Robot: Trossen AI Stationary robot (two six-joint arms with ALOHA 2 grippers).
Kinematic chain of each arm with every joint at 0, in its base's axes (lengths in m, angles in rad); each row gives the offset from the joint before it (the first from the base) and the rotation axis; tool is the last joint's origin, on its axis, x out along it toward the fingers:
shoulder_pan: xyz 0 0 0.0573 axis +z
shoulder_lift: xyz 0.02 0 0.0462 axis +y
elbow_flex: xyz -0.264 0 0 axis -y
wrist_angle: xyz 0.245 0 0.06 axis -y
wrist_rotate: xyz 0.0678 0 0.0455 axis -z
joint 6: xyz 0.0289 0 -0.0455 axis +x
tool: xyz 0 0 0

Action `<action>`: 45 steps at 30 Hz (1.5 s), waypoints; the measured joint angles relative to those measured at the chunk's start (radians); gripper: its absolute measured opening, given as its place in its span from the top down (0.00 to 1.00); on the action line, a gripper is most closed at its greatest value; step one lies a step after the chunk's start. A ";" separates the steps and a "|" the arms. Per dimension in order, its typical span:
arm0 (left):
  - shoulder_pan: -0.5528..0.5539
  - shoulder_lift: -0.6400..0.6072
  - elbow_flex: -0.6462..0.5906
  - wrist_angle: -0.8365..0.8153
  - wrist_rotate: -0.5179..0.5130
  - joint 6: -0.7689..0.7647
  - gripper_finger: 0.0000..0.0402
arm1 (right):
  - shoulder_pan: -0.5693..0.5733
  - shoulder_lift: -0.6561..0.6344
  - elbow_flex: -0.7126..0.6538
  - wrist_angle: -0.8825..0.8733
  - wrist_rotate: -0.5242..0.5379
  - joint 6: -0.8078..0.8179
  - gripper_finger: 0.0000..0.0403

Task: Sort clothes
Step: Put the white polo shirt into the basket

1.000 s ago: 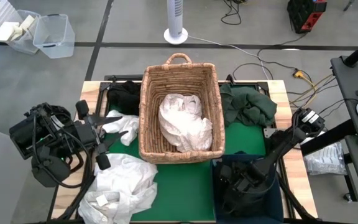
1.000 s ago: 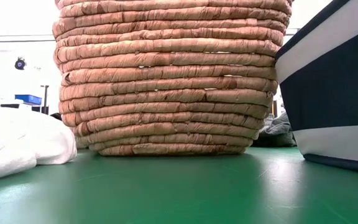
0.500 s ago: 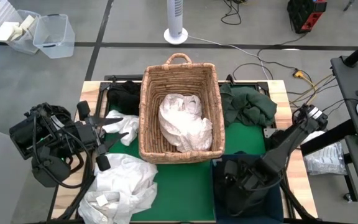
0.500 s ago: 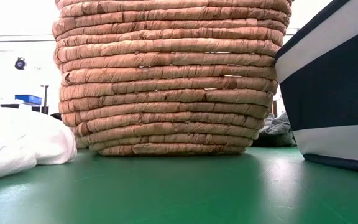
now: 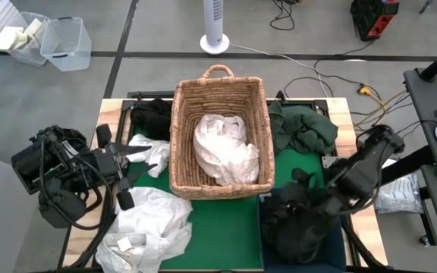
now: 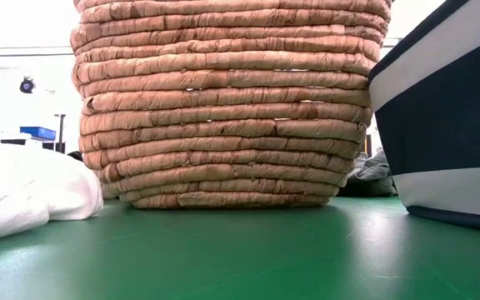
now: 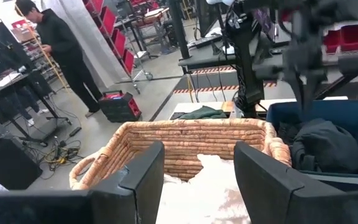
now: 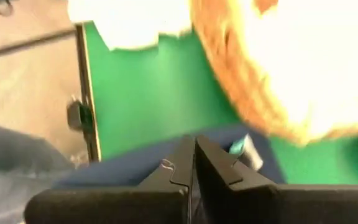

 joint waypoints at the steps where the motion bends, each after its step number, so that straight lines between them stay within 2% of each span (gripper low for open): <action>1: 0.000 0.000 0.000 0.001 0.005 0.000 0.57 | 0.000 -0.008 0.021 0.004 0.034 -0.033 0.98; 4: 0.000 0.000 0.000 0.015 0.047 -0.015 0.57 | -0.003 -0.033 0.082 0.024 0.136 -0.160 0.98; 7: 0.008 0.000 0.001 0.025 0.151 -0.050 0.57 | -0.021 -0.068 0.131 0.080 0.202 -0.312 0.98; 10: 0.017 -0.001 0.002 0.025 0.234 -0.086 0.57 | -0.052 -0.112 0.156 0.173 0.219 -0.482 0.98; 14: 0.017 -0.001 0.002 0.025 0.248 -0.064 0.57 | -0.105 -0.171 0.146 0.320 0.211 -0.738 0.98; 16: 0.019 -0.004 0.002 0.026 0.236 -0.053 0.57 | -0.150 -0.199 0.124 0.390 0.145 -0.848 0.98; 19: 0.049 -0.007 0.002 0.056 0.154 -0.051 0.57 | -0.242 -0.227 0.087 0.502 0.016 -0.947 0.98; 23: 0.118 0.000 0.002 0.202 0.147 0.027 0.57 | -0.362 -0.226 0.044 0.631 -0.192 -1.058 0.98; 26: 0.173 0.021 0.001 0.347 0.219 0.190 0.57 | -0.442 -0.201 0.037 0.688 -0.323 -1.108 0.98; 31: 0.284 0.052 0.000 0.497 0.373 0.400 0.57 | -0.565 -0.159 0.035 0.671 -0.413 -1.142 0.98; 37: 0.388 0.055 0.000 0.490 0.458 0.421 0.57 | -0.718 -0.150 0.035 0.667 -0.668 -1.151 0.98; 40: 0.418 0.055 -0.001 0.489 0.512 0.424 0.57 | -0.777 -0.151 0.034 0.657 -0.725 -1.156 0.98; 45: 0.428 0.056 -0.020 0.459 0.525 0.412 0.57 | -0.851 -0.151 0.033 0.658 -0.789 -1.159 0.98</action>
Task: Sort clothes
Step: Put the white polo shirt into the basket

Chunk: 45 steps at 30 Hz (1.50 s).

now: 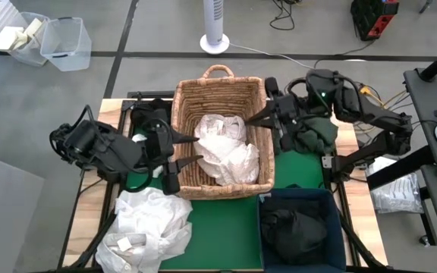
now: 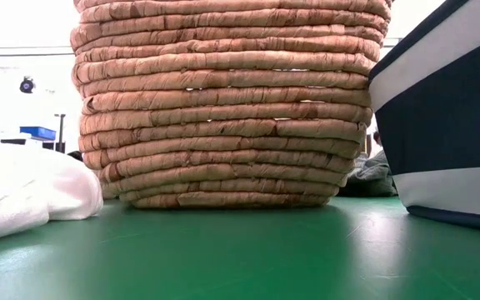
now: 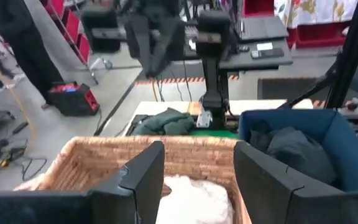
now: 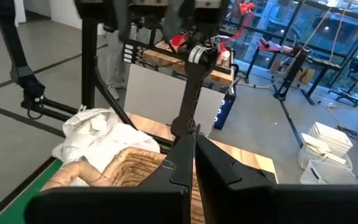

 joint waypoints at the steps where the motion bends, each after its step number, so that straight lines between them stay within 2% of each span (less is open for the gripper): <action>1: 0.000 0.000 0.000 -0.017 0.000 -0.015 0.57 | -0.012 0.000 0.000 0.000 -0.007 0.000 0.98; 5: 0.000 -0.001 0.000 -0.083 -0.013 -0.082 0.57 | -0.050 0.000 0.000 0.000 -0.009 0.000 0.98; 10: 0.004 -0.003 0.000 -0.127 -0.020 -0.088 0.57 | -0.084 0.006 0.000 0.023 -0.010 0.023 0.98; 14: 0.013 -0.010 0.000 -0.123 -0.068 -0.072 0.57 | -0.115 0.041 0.000 0.135 -0.045 0.095 0.98; 17: 0.016 -0.017 0.000 -0.126 -0.071 -0.012 0.57 | -0.135 0.082 0.001 0.231 -0.104 0.148 0.98; 20: 0.024 -0.024 0.000 -0.143 -0.068 0.014 0.57 | -0.147 0.127 0.015 0.286 -0.110 0.184 0.98; 33: 0.027 -0.092 -0.005 -0.228 -0.063 0.036 0.57 | -0.212 0.200 0.132 0.290 -0.110 0.218 0.98; 39: 0.033 -0.132 -0.102 -0.196 -0.054 0.031 0.57 | -0.224 0.200 0.141 0.290 -0.109 0.223 0.98; 45: 0.048 -0.252 -0.313 -0.038 -0.024 0.037 0.57 | -0.227 0.199 0.141 0.291 -0.108 0.230 0.98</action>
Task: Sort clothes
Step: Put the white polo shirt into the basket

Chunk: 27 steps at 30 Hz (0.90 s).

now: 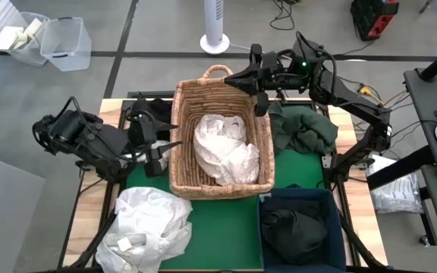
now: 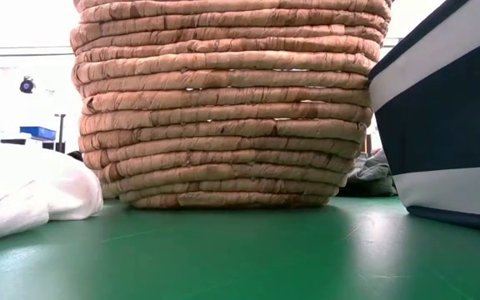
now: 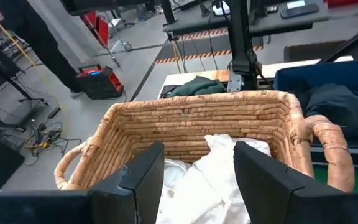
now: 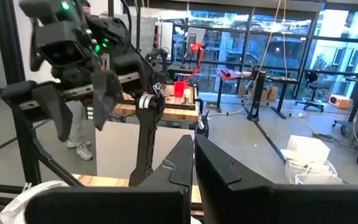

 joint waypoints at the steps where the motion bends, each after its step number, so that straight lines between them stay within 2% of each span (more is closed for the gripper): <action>1: 0.002 -0.029 -0.046 0.032 0.001 0.000 0.57 | 0.000 0.000 0.000 -0.001 0.000 0.000 0.98; 5: 0.011 -0.156 -0.209 0.107 -0.026 -0.056 0.57 | 0.000 -0.002 0.000 -0.001 0.001 0.002 0.98; 11: 0.010 -0.310 -0.376 0.100 -0.112 -0.350 0.57 | -0.007 -0.003 0.000 -0.007 0.002 0.007 0.98; 17: 0.010 -0.391 -0.494 0.053 -0.097 -0.504 0.57 | -0.014 -0.003 0.000 -0.064 0.006 0.007 0.98; 20: 0.010 -0.409 -0.496 -0.035 0.017 -0.591 0.57 | -0.020 -0.003 0.000 -0.091 0.010 0.007 0.98; 23: 0.009 -0.415 -0.479 -0.217 0.102 -0.790 0.57 | -0.033 -0.005 0.000 -0.114 0.018 0.015 0.98; 27: 0.010 -0.413 -0.478 -0.429 0.121 -1.007 0.57 | -0.052 -0.007 0.000 -0.137 0.019 0.025 0.98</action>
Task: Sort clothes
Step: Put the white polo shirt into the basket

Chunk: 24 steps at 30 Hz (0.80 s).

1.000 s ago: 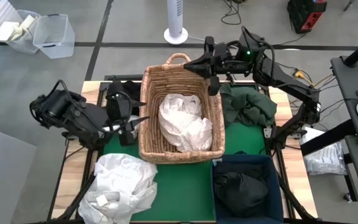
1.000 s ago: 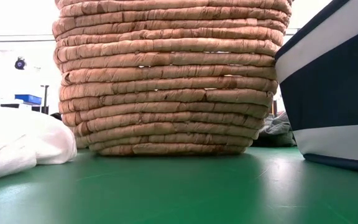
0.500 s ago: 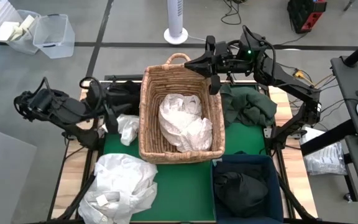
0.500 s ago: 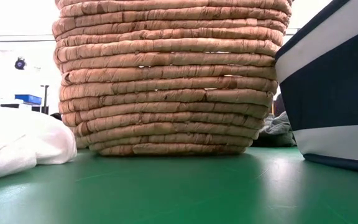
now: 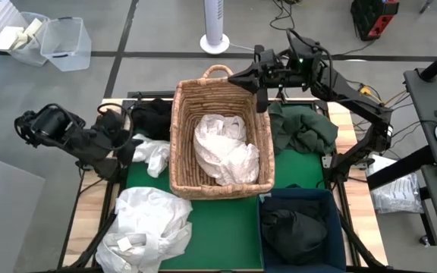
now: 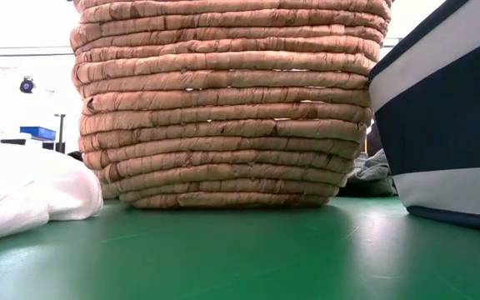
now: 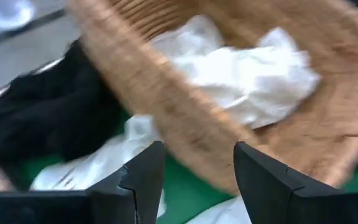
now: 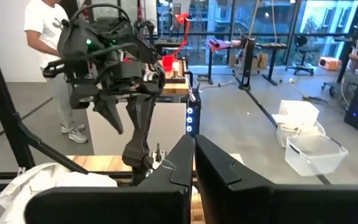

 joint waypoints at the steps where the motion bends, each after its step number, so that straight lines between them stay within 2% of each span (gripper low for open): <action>1: 0.000 0.001 -0.006 0.001 0.000 -0.016 0.57 | -0.004 0.000 0.000 -0.002 0.000 0.001 0.98; 10: 0.000 0.026 -0.014 0.004 -0.005 0.009 0.57 | -0.012 -0.006 0.000 -0.018 0.000 0.009 0.98; 18: 0.000 0.075 -0.014 0.004 -0.004 -0.039 0.57 | -0.018 -0.069 0.000 -0.111 0.013 0.017 0.98; 24: 0.035 0.085 -0.032 0.004 0.066 -0.090 0.58 | -0.018 -0.121 0.000 -0.156 0.058 0.016 0.98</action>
